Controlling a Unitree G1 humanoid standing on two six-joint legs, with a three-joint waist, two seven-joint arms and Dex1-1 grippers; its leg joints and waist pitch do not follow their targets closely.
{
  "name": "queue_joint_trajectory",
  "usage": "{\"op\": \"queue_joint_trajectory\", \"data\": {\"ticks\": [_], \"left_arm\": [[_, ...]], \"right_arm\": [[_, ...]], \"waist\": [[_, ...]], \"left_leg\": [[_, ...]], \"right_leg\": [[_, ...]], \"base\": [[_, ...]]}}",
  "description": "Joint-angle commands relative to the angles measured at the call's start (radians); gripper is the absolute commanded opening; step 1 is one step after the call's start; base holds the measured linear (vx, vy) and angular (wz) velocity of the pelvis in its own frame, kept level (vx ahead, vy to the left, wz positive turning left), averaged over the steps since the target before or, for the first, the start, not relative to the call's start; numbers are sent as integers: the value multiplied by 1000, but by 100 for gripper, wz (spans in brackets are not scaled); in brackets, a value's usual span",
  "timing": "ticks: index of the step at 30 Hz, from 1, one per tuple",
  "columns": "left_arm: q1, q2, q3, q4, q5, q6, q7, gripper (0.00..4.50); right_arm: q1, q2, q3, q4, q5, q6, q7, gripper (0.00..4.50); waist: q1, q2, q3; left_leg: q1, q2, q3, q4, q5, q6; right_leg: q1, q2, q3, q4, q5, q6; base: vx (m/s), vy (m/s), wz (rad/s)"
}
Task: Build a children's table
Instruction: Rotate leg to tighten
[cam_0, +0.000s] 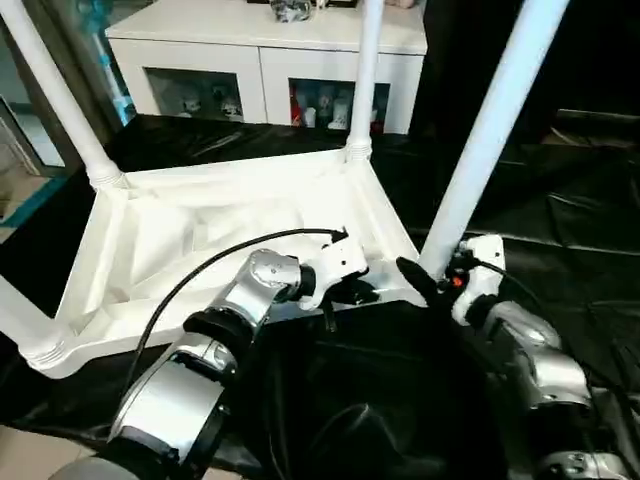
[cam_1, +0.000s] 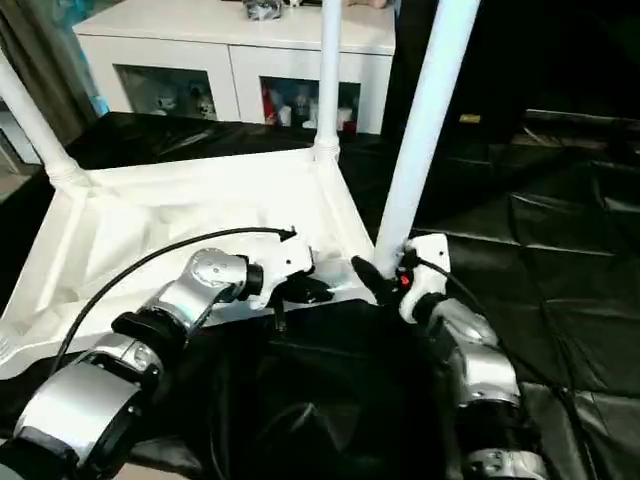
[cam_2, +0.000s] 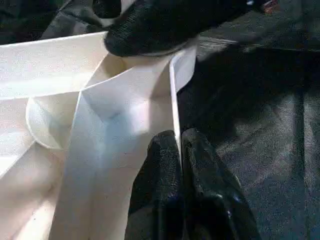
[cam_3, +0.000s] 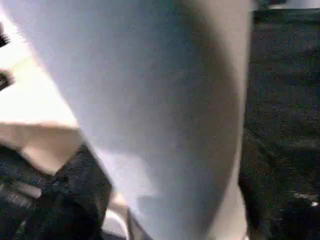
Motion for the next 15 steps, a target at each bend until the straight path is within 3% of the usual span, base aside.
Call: {"op": "queue_joint_trajectory", "data": {"ticks": [1, 3, 6, 11, 15], "left_arm": [[17, -20, -18, -24, -25, -38, -63, 0], [28, -5, -15, -39, -36, -36, -110, 0], [51, 33, -12, -77, -62, -34, -212, 0], [70, 77, -10, -114, -86, -20, -307, 0], [84, 112, -5, -145, -107, 0, -366, 0]], "right_arm": [[11, 15, 105, -38, 29, 25, 133, 371], [18, -15, 110, -52, 33, 31, 178, 371], [33, -83, 121, -82, 42, 50, 274, 371], [47, -148, 120, -99, 50, 58, 368, 371], [53, -189, 119, -99, 57, 64, 417, 371]], "waist": [[10, -15, -55], [14, -15, -54], [21, -15, -53], [30, -12, -47], [30, -14, -47]], "left_leg": [[8, 64, -28, -64, -129, 110], [5, 65, -26, -61, -116, 131], [5, 67, -26, -61, -122, 136], [10, 72, -27, -71, -185, 97], [11, 71, -26, -70, -180, 85]], "right_leg": [[43, -72, 43, -59, -20, -260], [43, -73, 40, -54, 21, -280], [45, -74, 39, -54, -5, -281], [39, -74, 42, -64, -124, -268], [38, -74, 44, -64, -119, -271]], "base": [[0, 0, 0], [0, 0, 0], [0, 0, 0], [0, 0, 0], [0, 0, 0]]}}
